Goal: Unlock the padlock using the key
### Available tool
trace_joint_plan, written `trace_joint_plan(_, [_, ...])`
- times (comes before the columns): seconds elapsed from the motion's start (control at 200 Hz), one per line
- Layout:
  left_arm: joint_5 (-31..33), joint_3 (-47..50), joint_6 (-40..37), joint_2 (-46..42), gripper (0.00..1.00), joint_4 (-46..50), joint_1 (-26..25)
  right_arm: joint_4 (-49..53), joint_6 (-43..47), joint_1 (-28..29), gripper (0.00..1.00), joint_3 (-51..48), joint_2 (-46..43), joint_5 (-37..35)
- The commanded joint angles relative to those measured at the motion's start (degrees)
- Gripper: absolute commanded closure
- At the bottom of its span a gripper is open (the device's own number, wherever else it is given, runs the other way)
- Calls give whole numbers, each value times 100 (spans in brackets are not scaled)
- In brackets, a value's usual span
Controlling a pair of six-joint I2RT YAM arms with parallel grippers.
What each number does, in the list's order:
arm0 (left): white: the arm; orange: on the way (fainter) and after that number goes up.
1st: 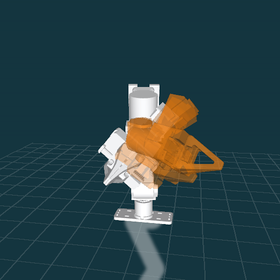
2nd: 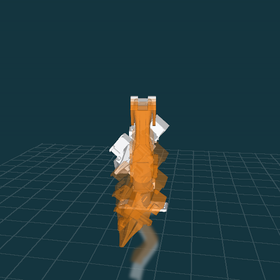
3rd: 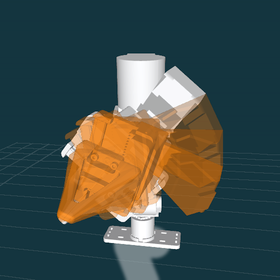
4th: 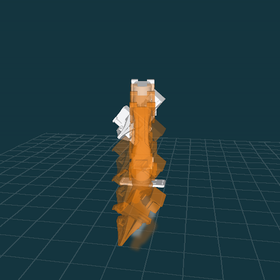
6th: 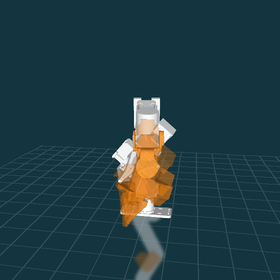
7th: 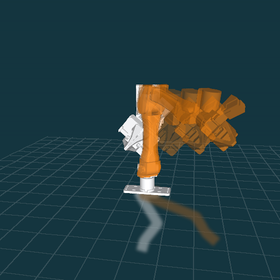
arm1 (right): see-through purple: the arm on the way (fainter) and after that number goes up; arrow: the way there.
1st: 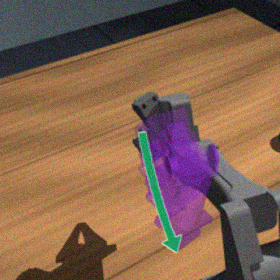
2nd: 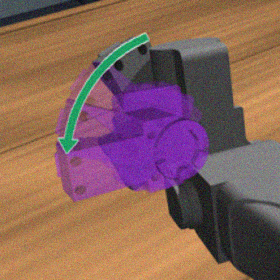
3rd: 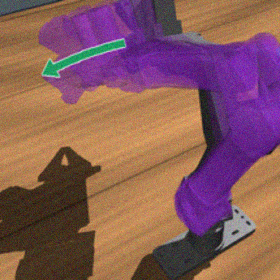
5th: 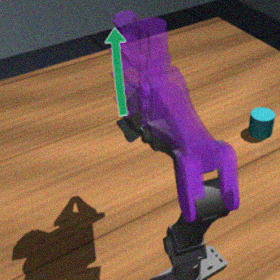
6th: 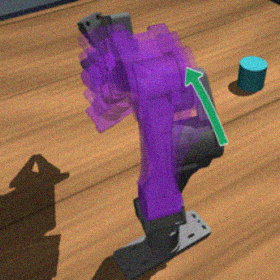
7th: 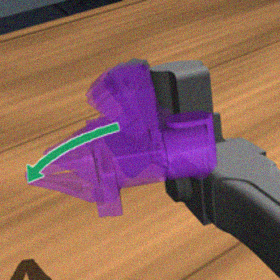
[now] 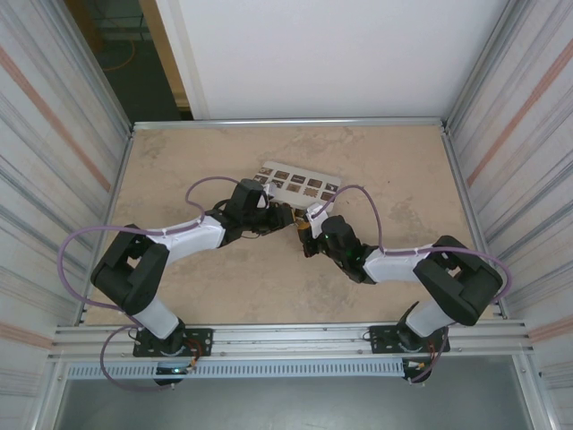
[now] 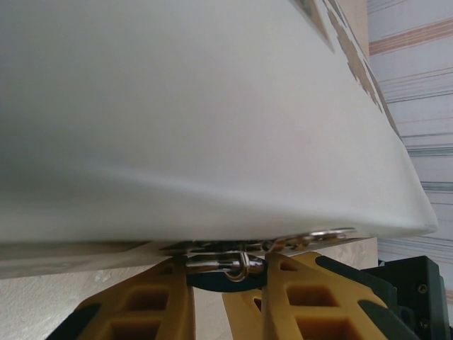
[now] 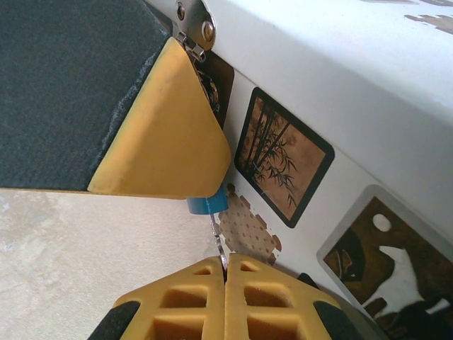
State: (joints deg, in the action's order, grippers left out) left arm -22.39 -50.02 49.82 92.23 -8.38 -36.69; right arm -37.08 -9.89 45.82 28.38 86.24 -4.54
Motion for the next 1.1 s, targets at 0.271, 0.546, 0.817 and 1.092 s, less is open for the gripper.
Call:
trace_joint_plan(0.271, [-699, -14, 72, -50, 88, 29, -231, -1437, -265, -99, 100, 340, 262, 449])
trace_joint_plan(0.546, [-708, -23, 71, -49, 88, 31, -225, -1431, -241, -143, 100, 578, 254, 548])
trace_joint_plan(0.817, [-667, -2, 17, -29, 83, -4, -189, -875, -275, -209, 100, 407, 304, 550])
trace_joint_plan(1.092, [-526, 179, -55, -42, 63, -110, -76, -813, -473, -300, 100, -15, 498, 558])
